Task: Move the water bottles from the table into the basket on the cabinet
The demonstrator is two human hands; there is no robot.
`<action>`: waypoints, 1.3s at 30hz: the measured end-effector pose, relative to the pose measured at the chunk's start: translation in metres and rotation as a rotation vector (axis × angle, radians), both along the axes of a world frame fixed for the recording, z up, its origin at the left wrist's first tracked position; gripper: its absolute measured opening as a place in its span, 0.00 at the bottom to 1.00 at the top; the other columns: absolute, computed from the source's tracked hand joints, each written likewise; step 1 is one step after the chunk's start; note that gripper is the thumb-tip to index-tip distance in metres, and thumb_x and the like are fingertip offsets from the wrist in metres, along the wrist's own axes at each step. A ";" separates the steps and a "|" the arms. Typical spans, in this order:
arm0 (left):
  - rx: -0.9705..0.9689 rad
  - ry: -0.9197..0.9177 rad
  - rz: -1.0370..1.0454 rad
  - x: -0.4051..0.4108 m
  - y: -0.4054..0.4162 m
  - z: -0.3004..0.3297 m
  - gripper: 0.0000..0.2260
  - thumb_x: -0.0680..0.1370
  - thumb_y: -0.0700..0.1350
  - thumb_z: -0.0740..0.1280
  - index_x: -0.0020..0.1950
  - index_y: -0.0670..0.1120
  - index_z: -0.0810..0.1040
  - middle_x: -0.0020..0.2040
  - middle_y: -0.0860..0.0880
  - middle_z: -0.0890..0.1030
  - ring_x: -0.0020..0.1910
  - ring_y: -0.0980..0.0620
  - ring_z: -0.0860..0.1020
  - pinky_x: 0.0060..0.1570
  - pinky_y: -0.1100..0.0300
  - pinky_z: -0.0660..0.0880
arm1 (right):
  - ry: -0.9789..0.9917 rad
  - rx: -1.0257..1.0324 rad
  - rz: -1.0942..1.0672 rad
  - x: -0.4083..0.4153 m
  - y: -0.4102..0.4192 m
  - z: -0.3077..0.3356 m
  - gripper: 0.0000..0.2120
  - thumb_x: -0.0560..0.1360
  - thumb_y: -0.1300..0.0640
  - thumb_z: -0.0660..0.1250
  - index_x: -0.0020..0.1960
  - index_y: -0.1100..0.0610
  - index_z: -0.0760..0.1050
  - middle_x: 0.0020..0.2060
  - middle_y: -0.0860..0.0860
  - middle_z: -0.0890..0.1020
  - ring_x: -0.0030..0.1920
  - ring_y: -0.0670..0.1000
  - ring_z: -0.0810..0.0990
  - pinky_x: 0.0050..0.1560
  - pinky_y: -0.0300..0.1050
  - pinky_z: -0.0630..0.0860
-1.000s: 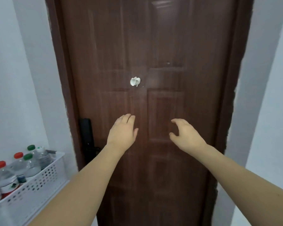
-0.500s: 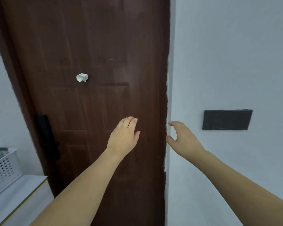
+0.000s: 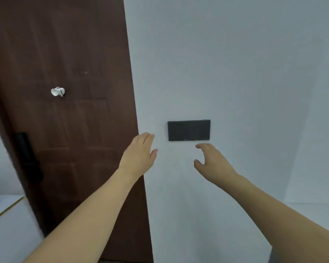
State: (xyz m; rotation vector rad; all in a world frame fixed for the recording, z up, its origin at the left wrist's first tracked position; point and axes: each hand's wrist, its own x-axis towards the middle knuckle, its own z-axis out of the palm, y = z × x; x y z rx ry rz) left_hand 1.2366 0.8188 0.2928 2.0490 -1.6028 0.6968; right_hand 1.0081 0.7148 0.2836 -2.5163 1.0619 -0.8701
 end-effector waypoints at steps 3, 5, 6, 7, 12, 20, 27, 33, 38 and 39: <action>-0.006 -0.005 -0.009 -0.054 -0.012 -0.003 0.24 0.82 0.52 0.62 0.76 0.45 0.66 0.75 0.46 0.68 0.74 0.47 0.66 0.71 0.57 0.63 | 0.006 -0.004 0.003 -0.048 -0.014 0.000 0.25 0.78 0.53 0.62 0.74 0.56 0.63 0.73 0.49 0.67 0.70 0.51 0.68 0.66 0.43 0.64; 0.009 0.009 -0.018 -0.085 -0.020 -0.005 0.24 0.83 0.53 0.61 0.77 0.45 0.64 0.76 0.47 0.67 0.75 0.48 0.65 0.72 0.57 0.62 | 0.022 0.001 0.010 -0.073 -0.021 -0.001 0.25 0.78 0.54 0.62 0.74 0.56 0.63 0.72 0.49 0.67 0.70 0.51 0.68 0.66 0.43 0.64; 0.022 0.008 -0.027 -0.097 -0.026 -0.007 0.24 0.83 0.53 0.60 0.77 0.45 0.64 0.76 0.47 0.66 0.75 0.48 0.64 0.72 0.57 0.62 | 0.029 0.002 0.012 -0.084 -0.025 -0.001 0.25 0.78 0.54 0.62 0.74 0.56 0.63 0.72 0.49 0.67 0.70 0.51 0.67 0.66 0.43 0.64; 0.035 0.013 -0.038 -0.107 -0.031 -0.010 0.25 0.83 0.53 0.60 0.78 0.46 0.63 0.77 0.47 0.65 0.76 0.48 0.63 0.72 0.57 0.62 | 0.032 0.002 0.011 -0.094 -0.029 -0.002 0.25 0.78 0.54 0.62 0.74 0.56 0.63 0.72 0.50 0.67 0.70 0.51 0.67 0.67 0.43 0.64; 0.082 0.082 -0.078 -0.156 -0.066 -0.018 0.25 0.83 0.51 0.61 0.78 0.44 0.62 0.77 0.47 0.64 0.76 0.48 0.61 0.71 0.56 0.63 | 0.007 0.009 -0.027 -0.151 -0.053 -0.008 0.25 0.78 0.54 0.63 0.74 0.56 0.63 0.72 0.50 0.67 0.70 0.51 0.67 0.66 0.43 0.64; 0.040 0.061 -0.102 -0.286 -0.113 -0.009 0.22 0.82 0.48 0.63 0.74 0.42 0.68 0.74 0.45 0.68 0.72 0.46 0.67 0.64 0.53 0.71 | -0.009 0.044 -0.078 -0.292 -0.110 -0.009 0.26 0.78 0.54 0.63 0.74 0.57 0.63 0.73 0.50 0.67 0.71 0.51 0.67 0.65 0.41 0.63; 0.092 0.049 -0.066 -0.399 -0.142 -0.013 0.22 0.82 0.49 0.62 0.75 0.43 0.67 0.74 0.47 0.68 0.70 0.47 0.68 0.62 0.53 0.73 | 0.038 0.071 -0.007 -0.393 -0.153 -0.010 0.26 0.77 0.55 0.63 0.74 0.57 0.63 0.73 0.51 0.67 0.71 0.51 0.66 0.66 0.44 0.64; 0.117 0.085 -0.097 -0.458 -0.183 -0.018 0.21 0.83 0.49 0.61 0.75 0.45 0.66 0.74 0.49 0.67 0.70 0.49 0.68 0.61 0.53 0.74 | 0.027 0.052 0.008 -0.444 -0.188 -0.012 0.25 0.77 0.55 0.63 0.73 0.57 0.64 0.72 0.51 0.68 0.69 0.51 0.68 0.64 0.42 0.64; 0.121 0.116 -0.117 -0.530 -0.227 -0.020 0.22 0.83 0.49 0.60 0.75 0.44 0.66 0.75 0.49 0.67 0.70 0.49 0.68 0.62 0.53 0.73 | 0.024 0.059 -0.010 -0.514 -0.224 -0.013 0.25 0.77 0.55 0.63 0.74 0.56 0.64 0.72 0.50 0.67 0.69 0.51 0.68 0.63 0.41 0.64; 0.136 0.104 -0.128 -0.547 -0.236 -0.020 0.22 0.83 0.49 0.60 0.75 0.45 0.66 0.75 0.49 0.66 0.70 0.49 0.68 0.62 0.53 0.73 | 0.014 0.067 -0.019 -0.532 -0.232 -0.012 0.25 0.77 0.55 0.63 0.74 0.56 0.64 0.72 0.50 0.67 0.69 0.51 0.69 0.63 0.41 0.64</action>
